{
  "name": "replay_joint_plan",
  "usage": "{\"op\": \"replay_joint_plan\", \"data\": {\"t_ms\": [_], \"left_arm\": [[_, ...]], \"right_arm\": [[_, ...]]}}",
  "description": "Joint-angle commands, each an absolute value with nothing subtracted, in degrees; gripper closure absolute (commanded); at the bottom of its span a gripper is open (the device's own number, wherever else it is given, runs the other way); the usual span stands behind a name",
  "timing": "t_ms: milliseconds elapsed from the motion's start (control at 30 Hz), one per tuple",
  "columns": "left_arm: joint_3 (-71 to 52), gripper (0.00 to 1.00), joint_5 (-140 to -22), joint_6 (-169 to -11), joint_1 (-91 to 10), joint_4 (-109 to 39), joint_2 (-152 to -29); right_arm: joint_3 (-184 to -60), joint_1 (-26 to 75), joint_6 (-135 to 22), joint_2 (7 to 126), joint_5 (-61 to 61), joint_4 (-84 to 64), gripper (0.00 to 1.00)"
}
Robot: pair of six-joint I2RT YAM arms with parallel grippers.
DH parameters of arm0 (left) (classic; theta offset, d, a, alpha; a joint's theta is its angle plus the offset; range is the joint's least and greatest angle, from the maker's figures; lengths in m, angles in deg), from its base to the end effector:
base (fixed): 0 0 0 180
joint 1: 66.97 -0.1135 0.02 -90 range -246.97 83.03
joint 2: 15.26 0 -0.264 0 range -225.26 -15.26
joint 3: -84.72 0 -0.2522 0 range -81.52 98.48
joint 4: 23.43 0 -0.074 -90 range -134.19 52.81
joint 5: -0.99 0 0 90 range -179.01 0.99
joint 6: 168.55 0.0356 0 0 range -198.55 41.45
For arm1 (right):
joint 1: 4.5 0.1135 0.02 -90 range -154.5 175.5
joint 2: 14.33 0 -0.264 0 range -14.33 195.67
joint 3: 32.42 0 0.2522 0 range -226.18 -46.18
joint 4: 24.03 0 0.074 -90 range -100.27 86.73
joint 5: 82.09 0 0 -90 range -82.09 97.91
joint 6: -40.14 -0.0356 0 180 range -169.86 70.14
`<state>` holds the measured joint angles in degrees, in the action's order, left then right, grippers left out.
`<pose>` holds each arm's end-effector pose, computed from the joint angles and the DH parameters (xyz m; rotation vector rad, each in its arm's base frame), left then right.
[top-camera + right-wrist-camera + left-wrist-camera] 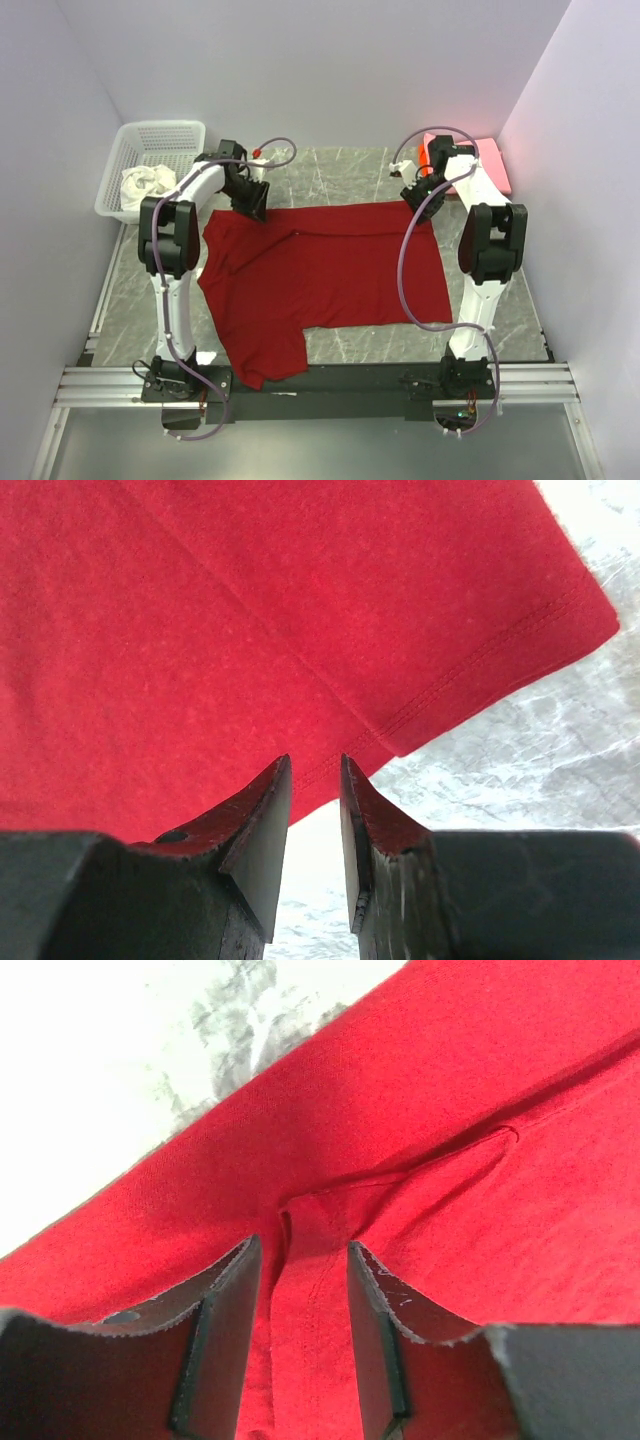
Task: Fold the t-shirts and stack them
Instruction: Fold the tshirt
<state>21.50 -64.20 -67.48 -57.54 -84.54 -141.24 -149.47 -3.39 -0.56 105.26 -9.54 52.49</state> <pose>0.4512 -0.0901 0.1867 0.5892 2.6719 -0.5945 0.4225 0.0189 0.2259 -1.2430 2.5433 0.2859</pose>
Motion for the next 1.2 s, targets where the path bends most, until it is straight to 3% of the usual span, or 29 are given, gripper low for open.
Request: {"op": "replay_joint_plan", "data": {"t_ms": [0, 67, 333, 600, 800, 1000, 1167], "left_arm": [[21.32, 0.56, -61.77, -66.77, -56.34, -83.60, -140.60], [20.26, 0.61, -61.07, -66.07, -55.99, -83.42, -140.16], [16.57, 0.99, -55.26, -62.82, -54.41, -86.58, -135.33], [2.44, 0.98, -55.44, -66.94, -47.56, -80.09, -124.09], [-1.28, 0.72, -56.14, -67.13, -42.54, -80.78, -121.70], [-1.28, 0.72, -55.96, -64.14, -42.53, -83.42, -115.91], [-0.75, 0.74, -60.26, -65.54, -49.64, -85.26, -115.02]], "right_arm": [[-148.49, -3.88, -0.99, 101.16, -10.20, 53.27, 0.67], [-148.48, -3.97, -0.99, 101.16, -10.20, 53.27, 0.66], [-148.22, -4.15, -0.99, 100.46, -9.67, 53.10, 0.67], [-147.17, -4.23, -1.43, 99.67, -10.02, 52.83, 0.67], [-147.08, -4.15, -1.34, 99.84, -10.46, 53.10, 0.66], [-148.75, -4.15, -2.74, 100.81, -11.51, 53.98, 0.66], [-147.18, -3.27, -5.90, 100.98, -10.47, 51.18, 0.67]]}}
